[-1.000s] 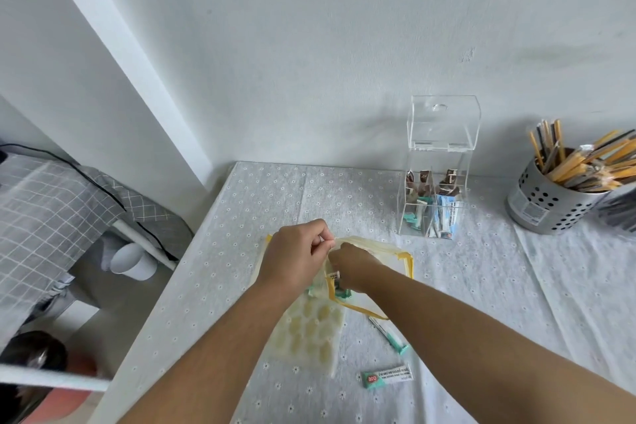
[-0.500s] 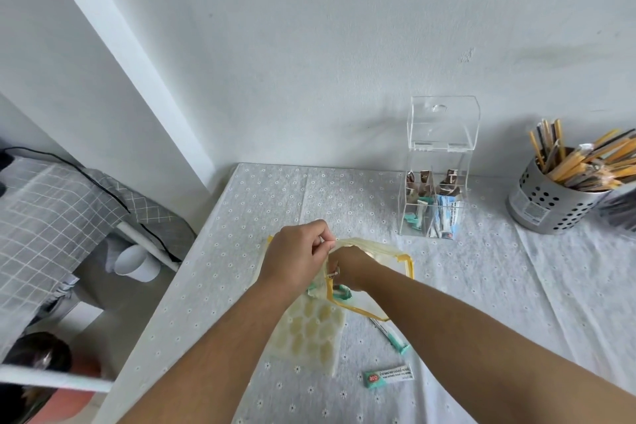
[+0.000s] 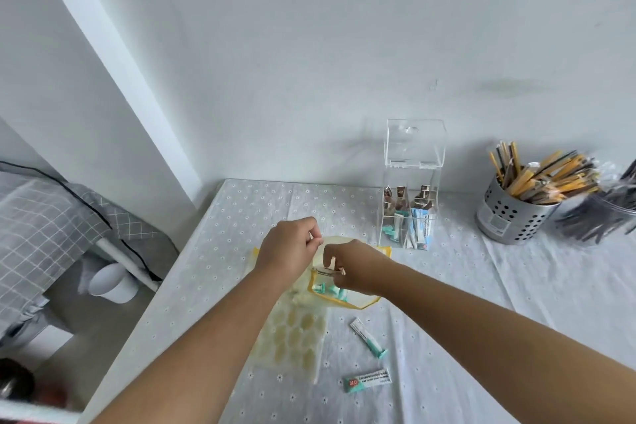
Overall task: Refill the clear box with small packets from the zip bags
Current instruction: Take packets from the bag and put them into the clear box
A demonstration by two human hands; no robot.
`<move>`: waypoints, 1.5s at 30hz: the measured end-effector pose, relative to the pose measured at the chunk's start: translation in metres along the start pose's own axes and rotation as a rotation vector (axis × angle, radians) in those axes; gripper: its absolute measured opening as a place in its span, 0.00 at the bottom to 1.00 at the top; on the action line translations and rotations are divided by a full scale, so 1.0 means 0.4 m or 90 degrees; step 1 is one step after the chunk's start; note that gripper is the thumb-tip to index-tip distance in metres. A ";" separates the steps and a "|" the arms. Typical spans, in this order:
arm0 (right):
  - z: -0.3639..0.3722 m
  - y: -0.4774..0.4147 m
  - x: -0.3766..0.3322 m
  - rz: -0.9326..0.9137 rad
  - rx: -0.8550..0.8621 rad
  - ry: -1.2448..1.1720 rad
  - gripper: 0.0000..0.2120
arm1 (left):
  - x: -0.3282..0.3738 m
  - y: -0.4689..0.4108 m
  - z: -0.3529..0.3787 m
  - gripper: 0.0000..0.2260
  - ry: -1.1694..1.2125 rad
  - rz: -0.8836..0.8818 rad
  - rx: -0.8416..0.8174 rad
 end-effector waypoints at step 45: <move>-0.295 -0.062 0.337 0.241 0.124 0.141 0.15 | 0.005 -0.005 0.011 0.03 -0.012 -0.006 0.000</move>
Point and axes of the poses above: each hand's wrist, its own y-axis away from the middle knuckle, its own z-axis out of the palm, x = y × z, the point moved 9 cm from there along -y, towards the middle knuckle, and after that the axes turned 3 degrees about y, right-handed, at the moved point
